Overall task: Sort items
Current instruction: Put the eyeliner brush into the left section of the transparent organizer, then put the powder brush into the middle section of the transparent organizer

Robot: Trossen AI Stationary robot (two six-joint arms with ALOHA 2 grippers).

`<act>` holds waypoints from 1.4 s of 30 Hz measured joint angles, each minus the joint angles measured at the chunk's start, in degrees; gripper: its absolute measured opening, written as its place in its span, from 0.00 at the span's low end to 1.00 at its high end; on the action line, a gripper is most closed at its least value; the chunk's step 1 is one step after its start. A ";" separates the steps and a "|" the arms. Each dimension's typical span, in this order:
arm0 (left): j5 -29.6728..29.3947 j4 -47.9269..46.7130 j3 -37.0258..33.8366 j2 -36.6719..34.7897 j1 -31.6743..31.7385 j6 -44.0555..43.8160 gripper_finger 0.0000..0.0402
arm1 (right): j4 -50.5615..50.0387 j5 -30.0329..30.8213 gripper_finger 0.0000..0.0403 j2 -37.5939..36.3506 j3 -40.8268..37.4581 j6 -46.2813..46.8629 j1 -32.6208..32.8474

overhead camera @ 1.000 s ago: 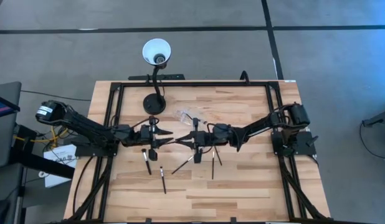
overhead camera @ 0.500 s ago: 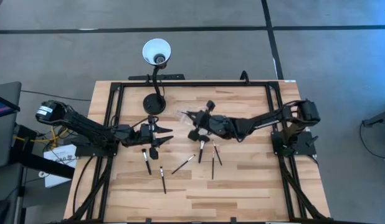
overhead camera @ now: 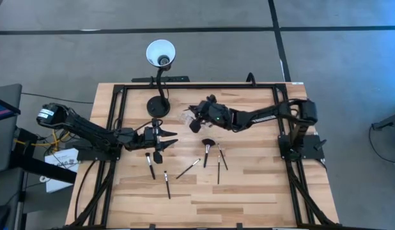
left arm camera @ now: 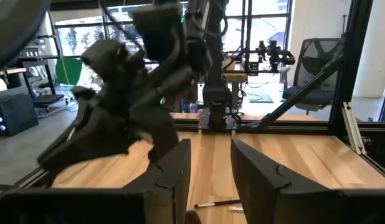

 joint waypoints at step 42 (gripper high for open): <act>8.14 -0.54 -5.01 0.00 -1.17 -21.09 0.27 | -33.11 -1.09 0.21 -9.54 8.13 -5.78 9.09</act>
